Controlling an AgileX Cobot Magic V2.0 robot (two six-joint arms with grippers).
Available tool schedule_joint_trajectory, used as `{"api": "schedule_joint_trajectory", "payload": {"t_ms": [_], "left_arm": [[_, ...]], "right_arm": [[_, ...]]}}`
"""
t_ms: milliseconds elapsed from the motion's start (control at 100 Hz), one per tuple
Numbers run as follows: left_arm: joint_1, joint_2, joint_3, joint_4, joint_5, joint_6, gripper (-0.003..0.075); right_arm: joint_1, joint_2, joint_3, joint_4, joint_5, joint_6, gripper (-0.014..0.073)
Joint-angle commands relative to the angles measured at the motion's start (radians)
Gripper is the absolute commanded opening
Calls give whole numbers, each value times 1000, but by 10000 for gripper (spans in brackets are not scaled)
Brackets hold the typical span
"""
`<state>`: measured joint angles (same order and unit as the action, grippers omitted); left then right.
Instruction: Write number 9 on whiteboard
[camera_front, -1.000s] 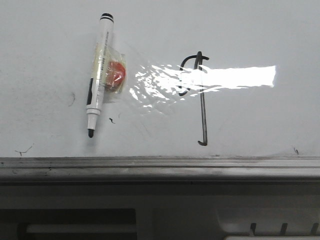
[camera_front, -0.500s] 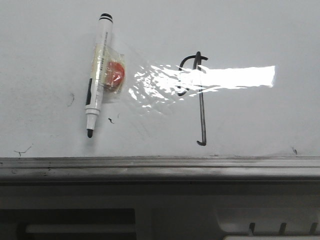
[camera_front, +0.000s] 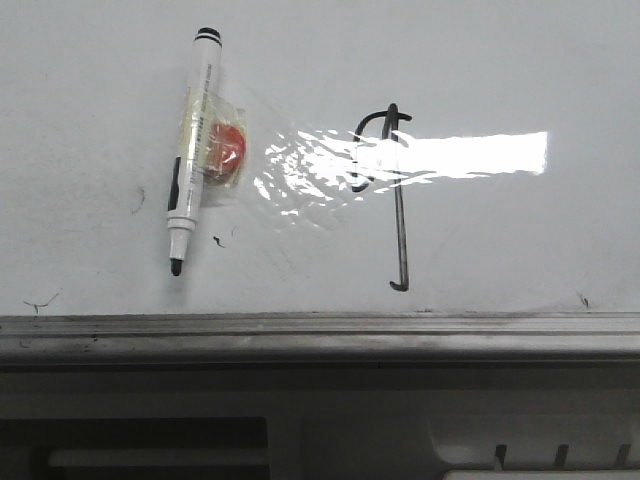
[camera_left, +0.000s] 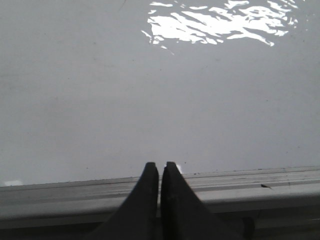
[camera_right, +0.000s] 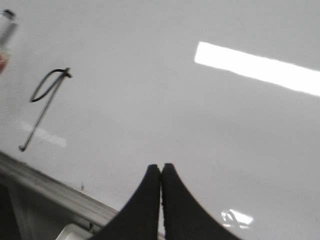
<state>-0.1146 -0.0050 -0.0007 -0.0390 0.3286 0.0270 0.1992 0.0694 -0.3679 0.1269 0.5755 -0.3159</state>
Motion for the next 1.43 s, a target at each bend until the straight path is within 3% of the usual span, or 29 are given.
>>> {"api": "schedule_joint_trajectory", "payload": {"t_ms": [0,120,230,410,610,800,1420], "left_arm": [[3,-30,29,-4,-49,-8,-18],[3,-30,29,-4,-49,-8,-18],[3,-30,29,-4,-49,-8,-18],[3,-30,29,-4,-49,-8,-18],[3,-30,29,-4,-49,-8,-18],[3,-30,29,-4,-49,-8,-18],[3,-30,29,-4,-49,-8,-18]], "right_arm": [[-90,5,45,25,-161,115,-46],[-154,0,166,18,-373,292,-46],[-161,0,260,-119,-547,428,-46],[-161,0,402,-224,-630,606,-46],[-161,-77,406,-352,-461,619,-46],[-163,-100,406,-354,-263,619,-46],[-163,-100,406,-354,-277,617,-46]]}}
